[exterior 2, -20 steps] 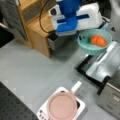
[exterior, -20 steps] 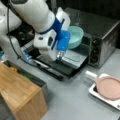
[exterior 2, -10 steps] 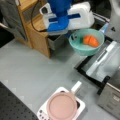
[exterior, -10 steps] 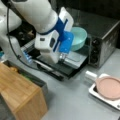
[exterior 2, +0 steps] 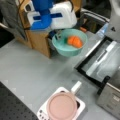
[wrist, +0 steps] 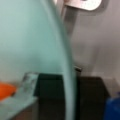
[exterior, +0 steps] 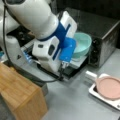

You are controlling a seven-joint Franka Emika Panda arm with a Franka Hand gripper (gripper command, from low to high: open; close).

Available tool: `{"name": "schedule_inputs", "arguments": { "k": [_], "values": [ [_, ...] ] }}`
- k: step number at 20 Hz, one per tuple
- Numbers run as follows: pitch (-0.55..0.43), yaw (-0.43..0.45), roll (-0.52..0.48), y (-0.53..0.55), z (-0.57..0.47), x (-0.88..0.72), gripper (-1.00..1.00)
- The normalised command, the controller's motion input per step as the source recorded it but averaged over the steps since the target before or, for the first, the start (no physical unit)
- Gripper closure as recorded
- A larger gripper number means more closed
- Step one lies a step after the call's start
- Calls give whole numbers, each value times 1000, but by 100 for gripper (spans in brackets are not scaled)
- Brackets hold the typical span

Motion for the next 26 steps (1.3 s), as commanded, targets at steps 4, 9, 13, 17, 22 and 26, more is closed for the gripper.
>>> {"name": "schedule_inputs", "arguments": {
  "k": [4, 9, 13, 17, 22, 26],
  "values": [
    [360, 229, -54, -510, 182, 625, 100],
    [345, 256, -61, -505, 85, 718, 100],
    [315, 308, -77, -449, 74, 608, 100],
    [282, 332, -101, -382, 94, 481, 100],
    [275, 326, -140, -398, 12, 532, 100],
    [300, 285, -152, -343, -22, 606, 100]
  ]
}}
